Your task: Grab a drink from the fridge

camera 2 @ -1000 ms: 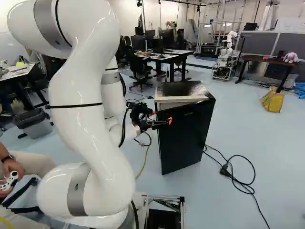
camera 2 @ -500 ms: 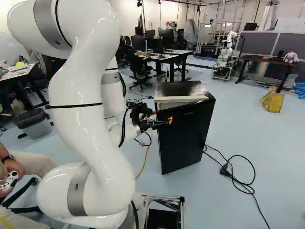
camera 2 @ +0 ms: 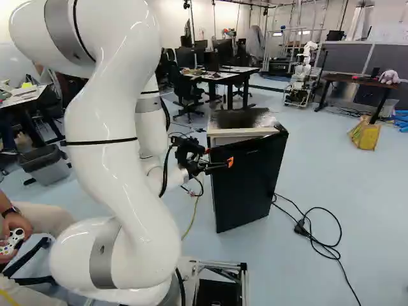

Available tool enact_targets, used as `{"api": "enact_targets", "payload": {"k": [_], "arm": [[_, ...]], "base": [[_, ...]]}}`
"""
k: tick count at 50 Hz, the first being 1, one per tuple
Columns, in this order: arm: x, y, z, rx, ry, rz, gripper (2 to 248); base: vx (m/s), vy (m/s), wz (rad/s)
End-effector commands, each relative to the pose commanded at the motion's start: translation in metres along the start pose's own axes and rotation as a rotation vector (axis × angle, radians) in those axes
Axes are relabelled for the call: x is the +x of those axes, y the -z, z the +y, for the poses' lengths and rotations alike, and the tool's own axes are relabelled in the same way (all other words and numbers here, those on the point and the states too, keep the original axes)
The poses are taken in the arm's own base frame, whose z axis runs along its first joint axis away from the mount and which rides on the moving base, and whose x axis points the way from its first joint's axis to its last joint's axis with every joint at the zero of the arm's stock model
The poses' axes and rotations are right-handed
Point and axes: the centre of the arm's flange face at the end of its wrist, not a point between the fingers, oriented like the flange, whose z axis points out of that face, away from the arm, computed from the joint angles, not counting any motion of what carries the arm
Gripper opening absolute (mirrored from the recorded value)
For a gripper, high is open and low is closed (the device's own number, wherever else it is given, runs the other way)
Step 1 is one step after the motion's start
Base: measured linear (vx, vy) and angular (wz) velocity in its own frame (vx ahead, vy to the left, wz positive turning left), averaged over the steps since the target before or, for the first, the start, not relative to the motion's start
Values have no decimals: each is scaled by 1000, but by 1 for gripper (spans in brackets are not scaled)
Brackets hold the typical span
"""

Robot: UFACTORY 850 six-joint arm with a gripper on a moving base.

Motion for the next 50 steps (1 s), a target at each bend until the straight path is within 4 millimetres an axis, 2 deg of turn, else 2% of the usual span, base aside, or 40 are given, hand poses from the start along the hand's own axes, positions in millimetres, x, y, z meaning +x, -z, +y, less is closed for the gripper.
{"api": "enact_targets", "payload": {"k": [27, 50], "arm": [[-1, 5, 21, -65, 4, -11, 247], [-2, 12, 47, -142, 9, -27, 247]], "base": [[0, 0, 0], [0, 0, 0]]}}
